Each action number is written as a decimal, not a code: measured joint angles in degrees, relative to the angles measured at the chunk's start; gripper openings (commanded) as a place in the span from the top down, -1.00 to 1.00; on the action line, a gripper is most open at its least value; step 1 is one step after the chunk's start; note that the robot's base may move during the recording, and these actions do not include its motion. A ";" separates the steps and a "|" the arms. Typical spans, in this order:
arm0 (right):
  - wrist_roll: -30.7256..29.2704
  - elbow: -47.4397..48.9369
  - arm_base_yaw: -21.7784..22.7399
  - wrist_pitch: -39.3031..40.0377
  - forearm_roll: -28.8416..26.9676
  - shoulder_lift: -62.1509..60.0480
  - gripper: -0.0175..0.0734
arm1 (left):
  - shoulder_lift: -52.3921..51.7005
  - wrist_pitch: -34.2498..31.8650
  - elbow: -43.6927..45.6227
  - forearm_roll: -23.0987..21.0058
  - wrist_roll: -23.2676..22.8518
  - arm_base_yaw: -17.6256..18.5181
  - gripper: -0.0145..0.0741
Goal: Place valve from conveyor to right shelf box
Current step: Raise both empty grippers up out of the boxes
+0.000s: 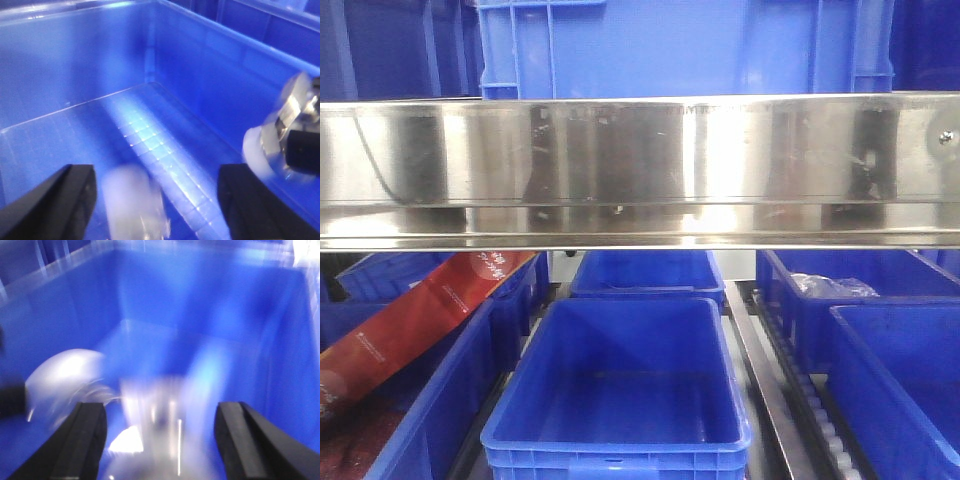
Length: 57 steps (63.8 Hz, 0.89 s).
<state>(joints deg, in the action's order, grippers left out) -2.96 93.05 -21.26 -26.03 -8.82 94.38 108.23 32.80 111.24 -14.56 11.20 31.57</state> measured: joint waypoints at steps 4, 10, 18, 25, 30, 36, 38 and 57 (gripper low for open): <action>0.00 0.11 0.00 0.53 -0.09 -0.12 -0.16 | 0.00 0.00 0.00 0.00 0.00 0.00 -0.28; 0.00 0.11 0.00 0.56 -0.09 -0.21 -0.16 | 0.00 0.00 0.00 0.00 0.00 0.00 -0.28; -0.10 0.11 0.00 0.35 -0.09 -0.21 -0.16 | 0.00 0.00 0.00 0.00 0.00 0.00 -0.26; -0.10 0.11 0.00 -0.05 -0.09 -0.21 -0.09 | 0.00 0.00 0.00 0.00 0.00 0.00 0.09; -0.10 0.14 0.00 -0.05 -0.09 -0.21 0.11 | 0.00 0.00 0.00 0.00 0.00 0.00 0.55; -0.10 0.46 0.00 -0.14 -0.09 -0.21 0.38 | 0.00 -0.20 0.00 0.00 0.00 0.00 0.92; -0.10 0.49 0.00 -0.14 -0.09 -0.21 0.47 | 0.00 -0.20 0.00 0.00 0.12 0.00 0.92; -0.10 0.49 0.27 -0.59 -0.09 -1.31 0.99 | -1.13 -0.45 0.12 0.00 0.12 0.00 0.92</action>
<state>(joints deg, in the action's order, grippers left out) -3.06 93.54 -20.99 -26.62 -8.91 93.07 107.10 32.35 111.36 -14.56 11.32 31.57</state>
